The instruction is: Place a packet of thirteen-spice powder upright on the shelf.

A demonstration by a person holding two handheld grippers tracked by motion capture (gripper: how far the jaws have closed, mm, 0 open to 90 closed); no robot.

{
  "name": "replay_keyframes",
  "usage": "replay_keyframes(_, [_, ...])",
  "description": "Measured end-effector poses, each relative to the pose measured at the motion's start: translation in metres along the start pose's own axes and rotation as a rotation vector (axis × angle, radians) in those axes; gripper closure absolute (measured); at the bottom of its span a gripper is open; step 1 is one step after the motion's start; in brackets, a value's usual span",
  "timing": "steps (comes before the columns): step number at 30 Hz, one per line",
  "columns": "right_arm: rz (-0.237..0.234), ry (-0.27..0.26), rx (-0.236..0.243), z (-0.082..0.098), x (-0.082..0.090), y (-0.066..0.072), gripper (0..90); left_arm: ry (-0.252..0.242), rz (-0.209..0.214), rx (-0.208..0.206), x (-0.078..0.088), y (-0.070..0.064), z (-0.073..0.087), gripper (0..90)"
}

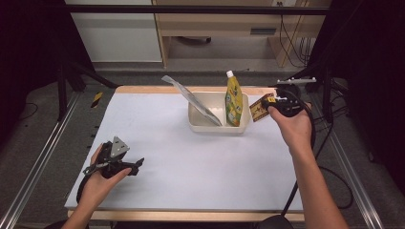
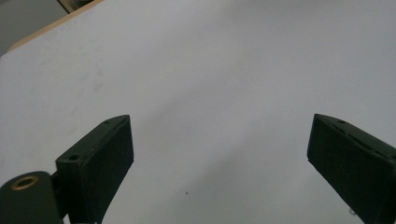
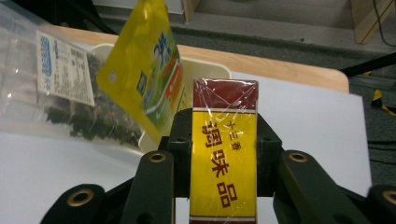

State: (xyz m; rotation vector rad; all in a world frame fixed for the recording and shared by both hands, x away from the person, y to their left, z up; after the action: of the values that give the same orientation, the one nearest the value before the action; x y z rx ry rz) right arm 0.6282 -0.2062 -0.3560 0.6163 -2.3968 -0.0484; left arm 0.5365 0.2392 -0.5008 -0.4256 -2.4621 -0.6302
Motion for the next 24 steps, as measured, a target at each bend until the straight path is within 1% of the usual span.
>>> replay_keyframes(3, [0.010, 0.005, 0.006, -0.013, -0.003, 0.001, 68.1, 0.000, -0.003, -0.003, 0.000, 0.001, 0.001, 7.1])
replay_keyframes(4, [0.016, 0.008, 0.014, -0.017, -0.005, 0.001, 68.1, -0.001, -0.001, 0.004, -0.001, 0.001, 0.001, 7.2])
replay_keyframes(5, [0.020, 0.007, 0.012, -0.021, -0.006, 0.001, 68.1, -0.002, -0.005, 0.006, -0.001, 0.001, 0.002, 7.2])
replay_keyframes(6, [0.026, 0.007, 0.014, -0.024, -0.008, 0.001, 68.1, 0.003, -0.006, -0.002, -0.001, 0.002, 0.003, 7.2])
replay_keyframes(7, [0.030, 0.008, 0.013, -0.027, -0.010, 0.001, 68.1, 0.002, -0.007, 0.006, -0.001, 0.002, 0.003, 7.2])
replay_keyframes(9, [0.039, 0.013, 0.017, -0.032, -0.014, 0.002, 68.1, 0.006, -0.008, 0.007, -0.002, 0.003, 0.005, 7.3])
replay_keyframes(10, [0.044, 0.016, 0.018, -0.033, -0.017, 0.003, 68.1, 0.011, -0.006, 0.000, -0.002, 0.002, 0.006, 7.3])
replay_keyframes(12, [0.048, 0.023, 0.021, -0.036, -0.023, 0.005, 68.1, 0.014, -0.011, -0.014, -0.002, 0.002, 0.007, 7.3])
replay_keyframes(19, [0.054, 0.043, 0.021, -0.040, -0.038, 0.009, 68.1, 0.006, -0.016, -0.012, -0.001, 0.002, 0.005, 7.3])
replay_keyframes(22, [0.064, 0.059, 0.022, -0.038, -0.044, 0.007, 68.0, 0.012, -0.013, -0.013, -0.002, 0.001, 0.006, 7.3])
replay_keyframes(24, [0.064, 0.064, 0.013, -0.037, -0.047, 0.006, 68.0, 0.013, -0.012, -0.009, -0.003, 0.000, 0.007, 7.4])
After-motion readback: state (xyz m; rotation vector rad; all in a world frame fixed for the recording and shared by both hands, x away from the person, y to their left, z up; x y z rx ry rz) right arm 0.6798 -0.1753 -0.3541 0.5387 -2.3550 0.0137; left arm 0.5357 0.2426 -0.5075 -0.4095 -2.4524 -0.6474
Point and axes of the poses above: each handheld gripper's, and its own axes: x roughly backward along the jaws, z roughly out of its underside, y roughly to its left, the point moved 10 cm from there along -x, roughly forward along the jaws, and after that the axes turned 11 degrees about -z, right-handed, at the moved point
